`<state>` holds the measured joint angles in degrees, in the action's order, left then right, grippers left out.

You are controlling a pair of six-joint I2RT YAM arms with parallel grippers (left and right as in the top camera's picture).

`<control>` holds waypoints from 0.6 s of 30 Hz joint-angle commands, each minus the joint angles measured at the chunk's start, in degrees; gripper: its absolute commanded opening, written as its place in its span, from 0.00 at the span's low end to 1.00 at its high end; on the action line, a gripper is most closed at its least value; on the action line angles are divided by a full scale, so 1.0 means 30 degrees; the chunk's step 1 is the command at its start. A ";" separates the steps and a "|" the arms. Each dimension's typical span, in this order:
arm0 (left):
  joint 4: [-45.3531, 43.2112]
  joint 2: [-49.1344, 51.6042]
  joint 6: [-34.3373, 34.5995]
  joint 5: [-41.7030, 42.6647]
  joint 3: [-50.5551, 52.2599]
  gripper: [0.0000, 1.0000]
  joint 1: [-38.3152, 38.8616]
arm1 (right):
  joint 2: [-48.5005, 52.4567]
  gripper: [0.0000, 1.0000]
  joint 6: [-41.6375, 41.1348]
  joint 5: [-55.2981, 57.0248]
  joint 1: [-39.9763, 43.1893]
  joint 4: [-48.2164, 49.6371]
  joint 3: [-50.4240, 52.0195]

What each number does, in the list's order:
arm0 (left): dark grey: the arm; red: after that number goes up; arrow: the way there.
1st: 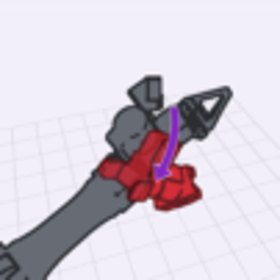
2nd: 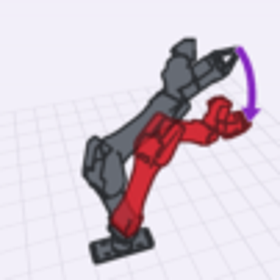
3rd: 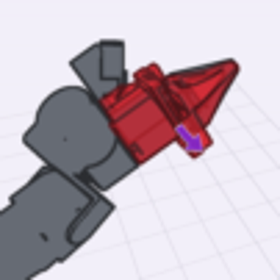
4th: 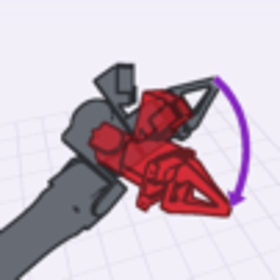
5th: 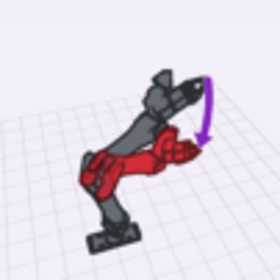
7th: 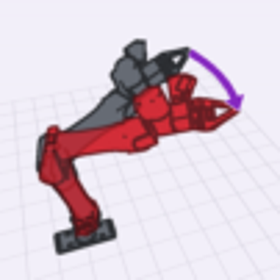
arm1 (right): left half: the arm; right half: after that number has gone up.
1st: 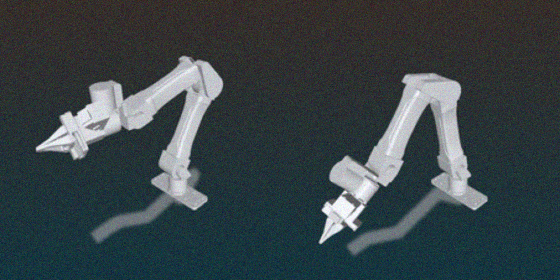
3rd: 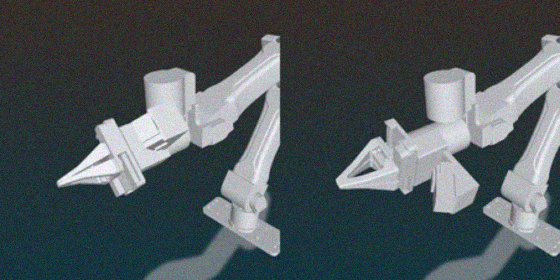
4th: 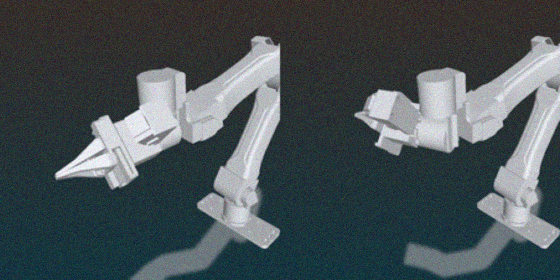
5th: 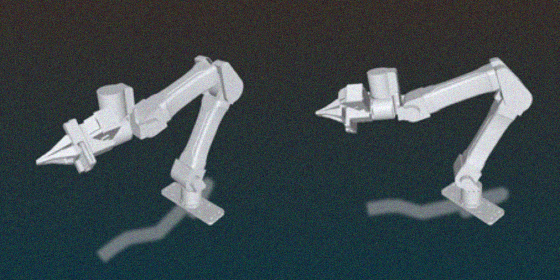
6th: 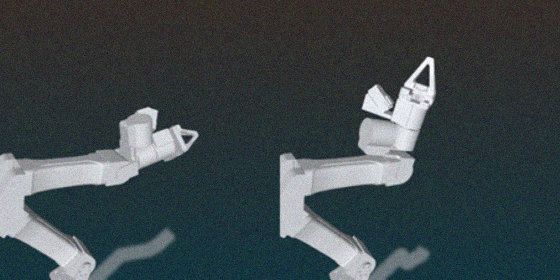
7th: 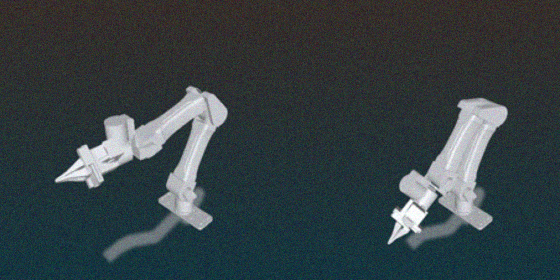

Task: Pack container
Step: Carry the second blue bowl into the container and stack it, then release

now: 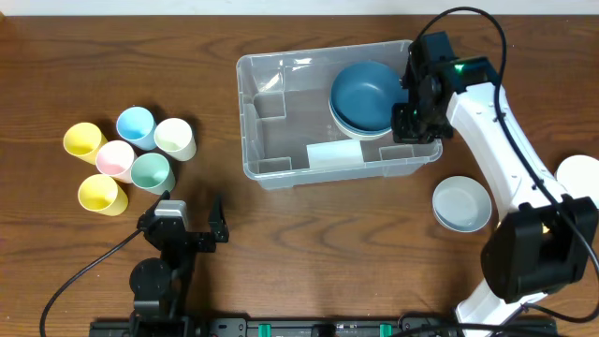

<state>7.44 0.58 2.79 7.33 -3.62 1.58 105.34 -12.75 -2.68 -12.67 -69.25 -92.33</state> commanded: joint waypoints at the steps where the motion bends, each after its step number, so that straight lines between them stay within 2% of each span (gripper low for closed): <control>1: 0.0576 -0.0117 -0.0189 0.0226 0.0299 0.98 -0.0095 | -0.0168 0.01 0.0291 0.0634 -0.0051 -0.0197 0.0087; 18: 0.0576 -0.0117 -0.0182 0.0219 0.0299 0.98 -0.0095 | -0.0160 0.01 0.0423 0.0823 -0.0058 -0.1647 0.0095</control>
<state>7.44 0.58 2.76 7.33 -3.62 1.58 105.36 -12.47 -0.99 -12.67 -73.69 -92.25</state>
